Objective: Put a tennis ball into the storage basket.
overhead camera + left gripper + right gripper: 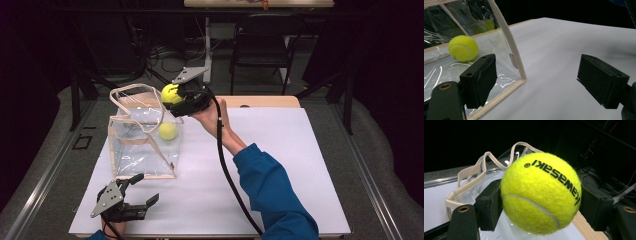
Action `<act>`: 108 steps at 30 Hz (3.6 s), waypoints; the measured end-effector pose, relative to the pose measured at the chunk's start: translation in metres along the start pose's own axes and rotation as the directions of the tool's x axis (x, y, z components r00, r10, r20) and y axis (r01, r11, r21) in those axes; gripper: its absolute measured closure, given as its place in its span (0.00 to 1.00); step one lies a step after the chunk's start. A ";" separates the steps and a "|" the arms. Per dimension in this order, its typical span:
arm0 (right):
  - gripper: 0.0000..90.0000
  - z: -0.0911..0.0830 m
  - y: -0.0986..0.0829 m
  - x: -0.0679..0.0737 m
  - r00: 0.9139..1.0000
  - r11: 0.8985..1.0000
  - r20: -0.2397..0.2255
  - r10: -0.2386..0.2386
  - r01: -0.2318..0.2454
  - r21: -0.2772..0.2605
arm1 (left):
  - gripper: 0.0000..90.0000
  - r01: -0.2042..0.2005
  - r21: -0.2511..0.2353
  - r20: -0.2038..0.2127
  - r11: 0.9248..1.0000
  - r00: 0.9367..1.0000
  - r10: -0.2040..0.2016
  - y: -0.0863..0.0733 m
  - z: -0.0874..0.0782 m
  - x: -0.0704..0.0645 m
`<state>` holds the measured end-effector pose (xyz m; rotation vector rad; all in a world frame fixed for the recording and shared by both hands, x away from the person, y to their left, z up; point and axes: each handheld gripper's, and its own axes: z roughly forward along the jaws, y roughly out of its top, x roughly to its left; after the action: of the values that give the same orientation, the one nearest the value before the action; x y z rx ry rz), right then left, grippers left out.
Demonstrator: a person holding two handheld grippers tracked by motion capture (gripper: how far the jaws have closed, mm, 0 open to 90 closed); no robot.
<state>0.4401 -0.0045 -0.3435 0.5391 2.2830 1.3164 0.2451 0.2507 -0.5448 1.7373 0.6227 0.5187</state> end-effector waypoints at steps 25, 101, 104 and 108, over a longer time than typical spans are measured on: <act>0.30 0.004 0.010 0.001 1.000 1.000 -0.004 -0.004 0.004 -0.008 | 0.18 0.010 0.000 0.002 1.000 1.000 -0.010 0.000 0.001 0.000; 0.30 0.064 0.043 0.030 0.999 0.996 -0.037 -0.040 0.043 0.084 | 0.18 0.009 -0.012 -0.002 1.000 1.000 -0.010 0.001 -0.001 0.000; 0.30 0.067 0.042 0.031 0.998 0.995 -0.040 -0.043 0.046 0.089 | 0.18 0.012 -0.013 -0.002 1.000 1.000 -0.012 0.001 -0.001 0.000; 0.30 0.070 0.041 0.031 0.998 0.994 -0.044 -0.045 0.049 0.096 | 0.18 0.012 -0.013 -0.001 1.000 1.000 -0.012 0.001 -0.001 0.000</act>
<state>0.4577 0.0806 -0.3439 0.4918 2.3887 1.2101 0.2445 0.2518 -0.5439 1.7205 0.6291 0.5146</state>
